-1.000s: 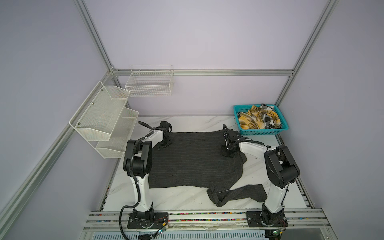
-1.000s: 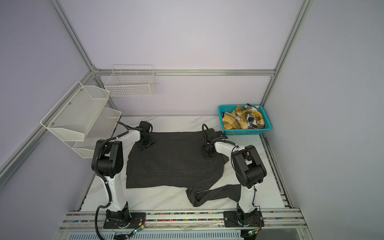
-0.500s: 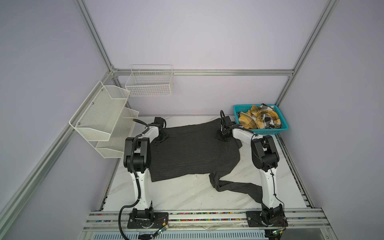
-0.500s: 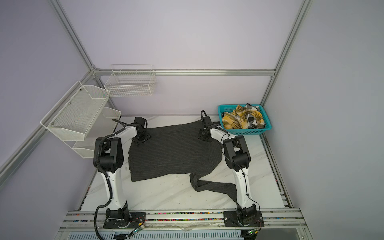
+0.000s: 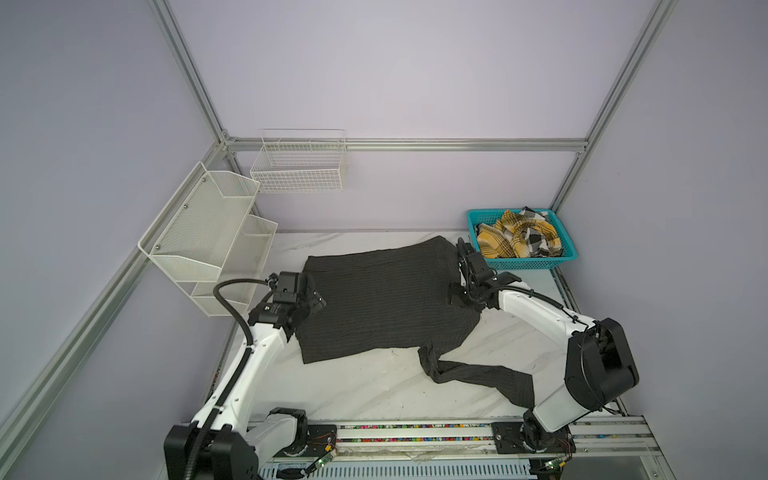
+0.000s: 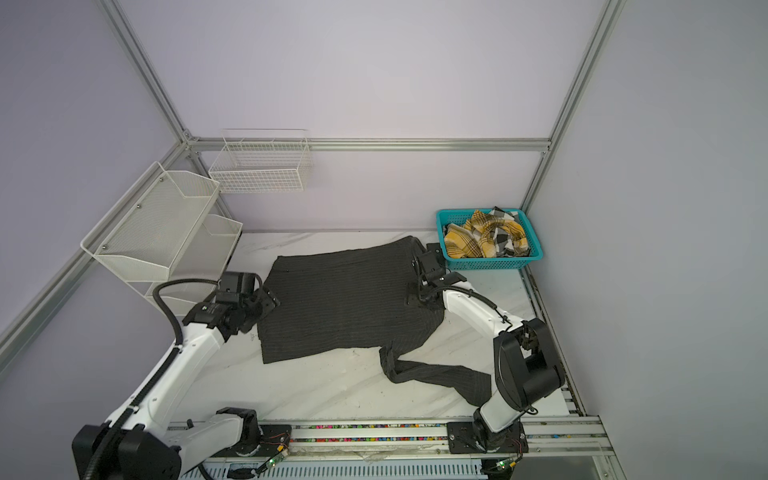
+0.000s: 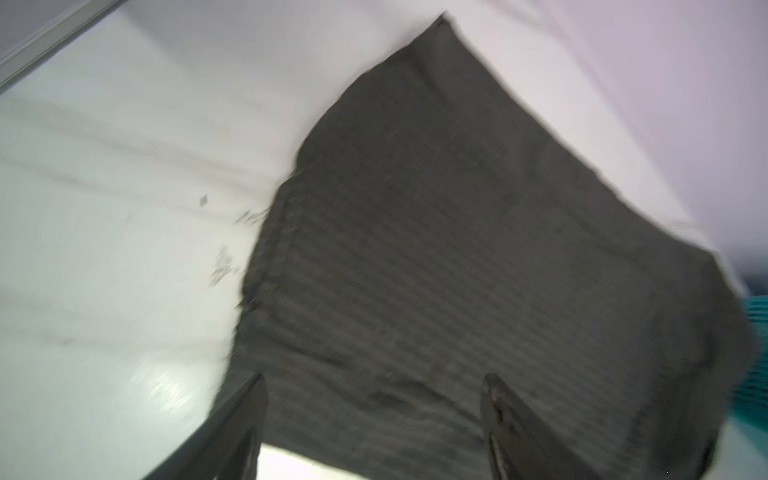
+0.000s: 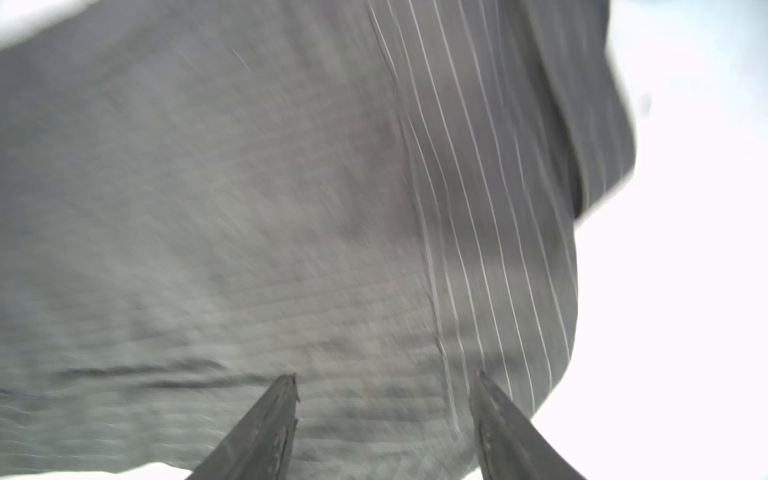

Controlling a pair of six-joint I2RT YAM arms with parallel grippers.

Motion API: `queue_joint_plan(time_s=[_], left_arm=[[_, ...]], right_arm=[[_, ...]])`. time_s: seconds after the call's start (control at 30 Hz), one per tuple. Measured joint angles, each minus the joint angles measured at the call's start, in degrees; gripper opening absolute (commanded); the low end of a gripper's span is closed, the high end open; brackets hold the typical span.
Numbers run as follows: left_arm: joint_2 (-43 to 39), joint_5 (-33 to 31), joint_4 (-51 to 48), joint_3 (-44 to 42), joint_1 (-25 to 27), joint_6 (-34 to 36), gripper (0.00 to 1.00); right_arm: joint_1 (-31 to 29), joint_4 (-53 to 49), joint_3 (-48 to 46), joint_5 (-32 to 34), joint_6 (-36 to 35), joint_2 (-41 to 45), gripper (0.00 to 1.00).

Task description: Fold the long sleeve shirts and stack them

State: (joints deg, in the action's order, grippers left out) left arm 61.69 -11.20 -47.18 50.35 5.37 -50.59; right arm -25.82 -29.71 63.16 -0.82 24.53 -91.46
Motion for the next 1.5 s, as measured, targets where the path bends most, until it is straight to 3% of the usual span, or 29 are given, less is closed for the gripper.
queue_joint_plan(time_s=[0.23, 0.5, 0.67, 0.93, 1.07, 1.17, 1.23, 1.37, 1.43, 1.5], left_arm=[[-6.05, 0.44, -6.45, -10.71, -1.42, -6.49, 0.79], [5.35, 3.10, -5.53, -13.35, -2.19, -10.54, 0.69], [6.95, 2.60, -4.46, -13.35, -3.17, -10.23, 0.62], [10.69, 2.56, -2.82, -13.35, -5.70, -8.50, 0.46], [12.04, 2.58, -1.70, -13.35, -6.38, -8.22, 0.46], [12.20, 3.39, -0.63, -13.35, -7.08, -7.69, 0.56], [11.98, 4.35, 0.11, -13.35, -7.23, -7.41, 0.58], [8.68, 6.45, 1.25, -13.35, -7.23, -7.21, 0.52], [7.39, 7.10, 2.21, -13.35, -7.23, -6.97, 0.47], [7.89, 7.34, 3.06, -13.35, -7.23, -6.84, 0.45]], right_arm=[[0.87, -0.85, -6.47, -0.66, 3.32, -0.11, 0.56], [8.02, -0.72, -11.98, -1.64, 5.95, 1.97, 0.52], [9.57, 1.46, -14.69, -4.83, 6.97, 3.52, 0.50], [10.10, 5.55, -16.61, -9.60, 8.59, 3.76, 0.32], [10.10, 6.73, -17.53, -10.27, 9.01, 3.76, 0.28], [10.10, 7.58, -18.10, -10.82, 9.27, 3.76, 0.32], [10.10, 8.04, -18.18, -11.08, 9.38, 3.76, 0.34], [10.10, 8.68, -18.18, -11.32, 9.44, 3.76, 0.34], [10.10, 9.05, -18.18, -11.58, 9.42, 3.74, 0.26], [10.10, 9.64, -18.18, -11.80, 9.62, 3.72, 0.25]])
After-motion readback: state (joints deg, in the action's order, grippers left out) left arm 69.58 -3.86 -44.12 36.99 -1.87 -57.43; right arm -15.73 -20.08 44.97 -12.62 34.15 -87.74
